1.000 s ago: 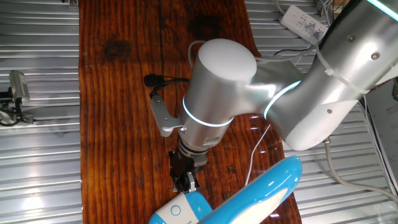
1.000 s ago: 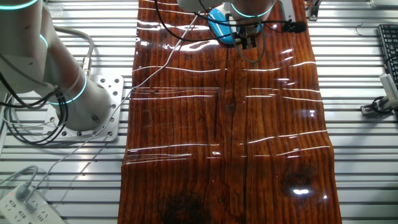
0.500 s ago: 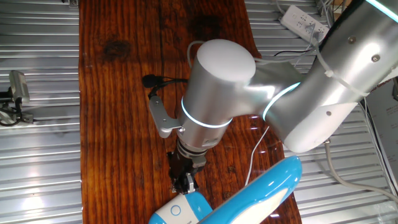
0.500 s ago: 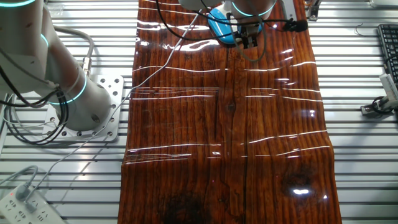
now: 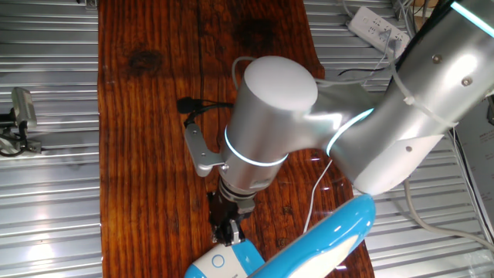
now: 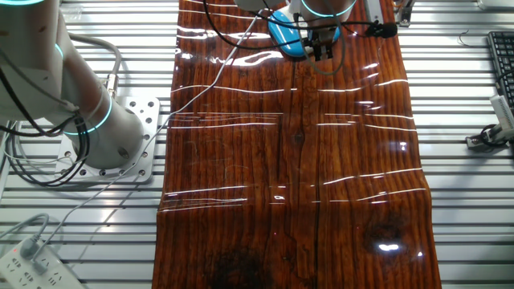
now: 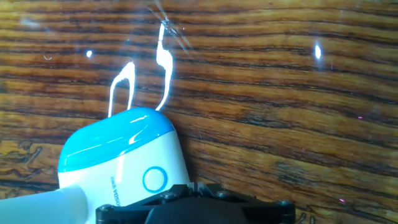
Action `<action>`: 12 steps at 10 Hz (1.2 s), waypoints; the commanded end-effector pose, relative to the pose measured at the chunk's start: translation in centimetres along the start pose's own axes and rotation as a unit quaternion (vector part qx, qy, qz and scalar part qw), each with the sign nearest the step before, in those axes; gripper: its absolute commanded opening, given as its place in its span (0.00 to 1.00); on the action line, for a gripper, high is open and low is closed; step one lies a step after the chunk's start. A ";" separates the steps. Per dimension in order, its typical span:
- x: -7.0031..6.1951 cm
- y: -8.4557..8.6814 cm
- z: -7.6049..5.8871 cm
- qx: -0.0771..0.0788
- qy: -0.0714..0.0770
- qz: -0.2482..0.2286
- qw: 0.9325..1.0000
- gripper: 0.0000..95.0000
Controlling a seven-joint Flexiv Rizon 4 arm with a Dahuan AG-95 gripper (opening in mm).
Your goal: Turn on the desk lamp by pressing the button
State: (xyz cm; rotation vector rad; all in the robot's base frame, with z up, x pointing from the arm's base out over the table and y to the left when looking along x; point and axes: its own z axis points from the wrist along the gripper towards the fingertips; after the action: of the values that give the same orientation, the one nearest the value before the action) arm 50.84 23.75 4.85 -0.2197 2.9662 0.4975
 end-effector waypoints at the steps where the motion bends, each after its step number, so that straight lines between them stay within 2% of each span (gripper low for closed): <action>1: 0.0 0.0 -0.1 0.002 0.001 0.000 1.000 0.00; 5: 0.0 0.0 -0.1 0.011 0.003 -0.001 1.000 0.00; 6: 0.0 0.0 -0.1 0.001 0.004 -0.015 1.000 0.00; 8: 0.0 0.0 -0.1 -0.003 0.008 -0.043 0.999 0.00; 10: 0.1 0.0 -0.1 -0.002 0.012 -0.090 0.996 0.00; 12: 0.1 0.0 -0.1 -0.006 0.011 -0.104 0.994 0.00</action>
State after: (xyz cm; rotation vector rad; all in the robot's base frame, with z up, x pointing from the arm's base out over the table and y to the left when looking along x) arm 50.75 23.62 4.82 -0.5085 2.9233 0.4797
